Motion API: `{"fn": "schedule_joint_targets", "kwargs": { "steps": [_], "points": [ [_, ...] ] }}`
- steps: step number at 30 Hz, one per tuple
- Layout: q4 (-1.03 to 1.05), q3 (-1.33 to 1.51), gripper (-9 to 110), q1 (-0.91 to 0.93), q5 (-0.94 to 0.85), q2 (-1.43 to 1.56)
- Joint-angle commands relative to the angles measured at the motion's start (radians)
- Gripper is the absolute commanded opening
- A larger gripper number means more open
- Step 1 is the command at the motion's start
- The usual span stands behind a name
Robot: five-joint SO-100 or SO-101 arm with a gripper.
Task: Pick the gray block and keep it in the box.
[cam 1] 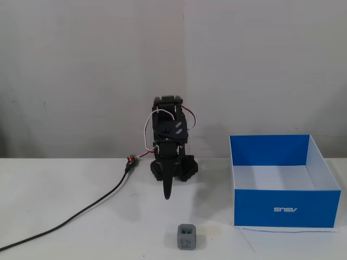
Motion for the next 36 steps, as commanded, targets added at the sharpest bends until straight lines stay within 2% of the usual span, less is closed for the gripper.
{"fn": "schedule_joint_targets", "kwargs": {
  "steps": [1, 3, 9, 18, 36],
  "points": [
    [-0.025, -0.212, 0, -0.026, 0.049, -0.23],
    [-0.026, -0.272, 1, -0.035, 0.069, -0.333],
    [-0.035, -0.4, 17, -0.08, 0.104, -0.561],
    [-0.049, -0.497, 25, -0.132, 0.225, -0.802],
    [-0.187, -0.545, 24, -0.13, 0.264, -1.081]
  ]
}}
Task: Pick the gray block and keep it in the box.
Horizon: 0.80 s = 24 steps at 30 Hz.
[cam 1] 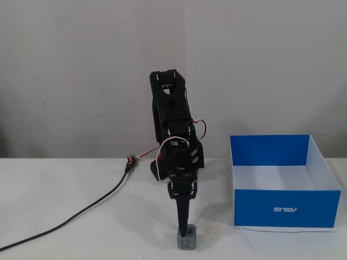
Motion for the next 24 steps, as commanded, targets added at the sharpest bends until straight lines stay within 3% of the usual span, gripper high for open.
{"fn": "schedule_joint_targets", "kwargs": {
  "steps": [1, 18, 24],
  "points": [
    [-0.035, -0.086, 24, 0.014, 0.009, -0.026],
    [-0.046, -0.183, 22, -0.005, 0.015, -0.167],
    [-0.046, -0.184, 11, -0.012, 0.017, -0.172]
  ]
}}
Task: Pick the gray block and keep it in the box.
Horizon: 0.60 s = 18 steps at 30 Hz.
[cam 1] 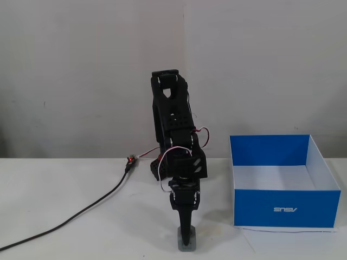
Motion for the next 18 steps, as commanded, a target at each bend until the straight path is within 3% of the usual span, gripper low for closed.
{"fn": "schedule_joint_targets", "kwargs": {
  "steps": [1, 11, 18],
  "points": [
    [-0.012, -0.063, 9, -0.003, 0.005, 0.008],
    [0.0, -0.072, 1, -0.002, 0.005, 0.029],
    [0.129, -0.149, 1, -0.012, -0.002, 0.25]
  ]
}}
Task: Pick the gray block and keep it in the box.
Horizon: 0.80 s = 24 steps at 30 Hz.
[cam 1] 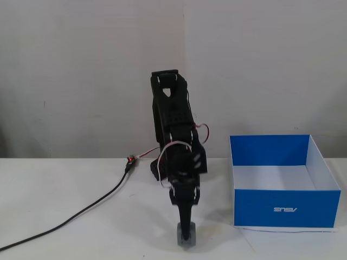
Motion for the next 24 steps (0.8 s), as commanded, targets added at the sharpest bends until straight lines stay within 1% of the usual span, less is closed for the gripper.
{"fn": "schedule_joint_targets", "kwargs": {
  "steps": [1, 5, 12, 18, 24],
  "points": [
    [0.064, -0.112, 1, -0.017, 0.0, 0.235],
    [0.13, -0.166, 1, -0.075, -0.012, 0.374],
    [0.276, -0.291, 1, -0.261, -0.025, 0.463],
    [0.399, -0.371, 1, -0.522, -0.066, 0.476],
    [0.472, -0.463, 1, -0.761, -0.078, 0.423]
  ]
}}
